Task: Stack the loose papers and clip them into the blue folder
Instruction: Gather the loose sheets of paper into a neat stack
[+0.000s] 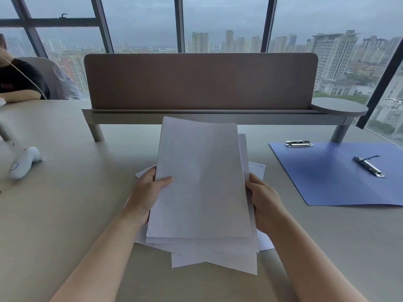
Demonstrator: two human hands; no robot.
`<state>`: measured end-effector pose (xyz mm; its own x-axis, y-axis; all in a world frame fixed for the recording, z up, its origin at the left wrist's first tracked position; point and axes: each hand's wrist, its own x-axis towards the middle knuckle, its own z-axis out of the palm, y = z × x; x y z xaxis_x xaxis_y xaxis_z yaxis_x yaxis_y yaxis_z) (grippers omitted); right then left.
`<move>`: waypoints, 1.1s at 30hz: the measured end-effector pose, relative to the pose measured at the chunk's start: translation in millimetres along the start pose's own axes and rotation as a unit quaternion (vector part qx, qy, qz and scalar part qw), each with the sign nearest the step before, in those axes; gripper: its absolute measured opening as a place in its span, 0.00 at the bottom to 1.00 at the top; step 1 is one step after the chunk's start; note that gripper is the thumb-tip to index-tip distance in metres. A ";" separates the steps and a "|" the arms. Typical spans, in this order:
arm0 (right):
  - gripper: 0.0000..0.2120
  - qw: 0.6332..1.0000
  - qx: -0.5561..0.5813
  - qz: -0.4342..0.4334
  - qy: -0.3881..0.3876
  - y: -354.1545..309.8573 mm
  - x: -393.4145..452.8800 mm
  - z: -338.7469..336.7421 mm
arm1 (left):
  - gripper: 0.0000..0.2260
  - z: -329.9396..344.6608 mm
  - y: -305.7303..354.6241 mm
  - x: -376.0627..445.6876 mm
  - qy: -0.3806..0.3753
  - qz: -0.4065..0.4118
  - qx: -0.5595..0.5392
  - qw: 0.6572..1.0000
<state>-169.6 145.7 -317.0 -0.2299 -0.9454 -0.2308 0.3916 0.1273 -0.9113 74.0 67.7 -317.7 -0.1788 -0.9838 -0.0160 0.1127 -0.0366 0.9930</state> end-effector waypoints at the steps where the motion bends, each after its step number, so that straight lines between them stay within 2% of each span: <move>1: 0.16 1.000 0.009 0.003 -0.001 -0.5 -1.0 0.7 | 0.11 1.5 0.5 -1.4 -0.006 -0.001 0.000 1.000; 4: 0.18 1.000 0.025 0.009 -0.007 0.2 -0.7 1.9 | 0.13 1.8 -1.5 -2.8 -0.051 -0.016 -0.002 0.999; 6: 0.16 1.000 0.026 0.015 -0.009 -0.1 -2.0 2.6 | 0.14 0.7 -5.4 -1.5 -0.073 -0.022 0.005 0.997; 9: 0.12 0.999 0.022 0.024 -0.009 -0.7 -2.1 2.1 | 0.21 -0.5 -10.6 1.7 -0.052 -0.007 0.042 0.998; 11: 0.10 0.999 0.029 0.026 -0.007 -1.8 -1.2 2.7 | 0.22 -1.4 -12.4 3.4 -0.029 0.013 0.069 0.997; 13: 0.10 0.999 0.045 0.021 0.011 -2.3 0.8 2.5 | 0.25 -2.8 -11.4 5.6 0.004 0.014 0.044 0.999; 15: 0.10 0.999 -0.001 -0.016 0.034 -0.7 5.3 0.7 | 0.25 -8.7 -8.8 10.2 0.048 0.002 -0.003 0.999; 17: 0.08 0.989 -0.102 -0.068 0.079 2.4 11.1 -2.3 | 0.19 -16.3 -6.6 12.3 0.058 -0.031 -0.070 0.995; 18: 0.07 0.981 -0.137 -0.084 0.105 3.3 13.2 -4.1 | 0.16 -21.1 -7.7 12.3 0.049 -0.060 -0.140 0.987; 19: 0.07 0.976 -0.153 -0.090 0.125 3.3 14.0 -5.8 | 0.18 -24.0 -7.6 9.9 0.042 -0.089 -0.233 0.967; 21: 0.10 0.969 -0.156 -0.102 0.159 2.1 15.8 -8.7 | 0.34 -31.0 -14.6 10.0 0.023 -0.094 -0.413 0.905; 22: 0.12 0.965 -0.162 -0.112 0.173 1.1 16.7 -10.9 | 0.38 -32.8 -16.8 9.7 0.018 -0.085 -0.464 0.882; 23: 0.14 0.960 -0.170 -0.119 0.187 0.8 17.7 -12.9 | 0.39 -32.8 -16.2 8.3 0.018 -0.077 -0.475 0.877; 26: 0.19 0.961 -0.157 -0.096 0.205 -3.5 18.7 -16.7 | 0.34 -26.2 -9.3 4.7 0.025 -0.079 -0.445 0.892; 29: 0.18 0.981 -0.059 -0.030 0.180 -10.6 16.2 -16.3 | 0.08 -19.8 -3.3 2.4 0.054 -0.115 -0.398 0.909; 33: 0.14 0.984 -0.001 0.015 0.180 -12.4 18.4 -20.2 | 0.07 -19.7 -2.7 2.2 0.063 -0.125 -0.401 0.905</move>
<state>-196.7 132.8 -316.9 -0.5189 -0.7744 -0.3621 0.4008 0.1537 -0.9032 92.5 62.2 -322.7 -0.1902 -0.9374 -0.2917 0.7665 -0.3274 0.5525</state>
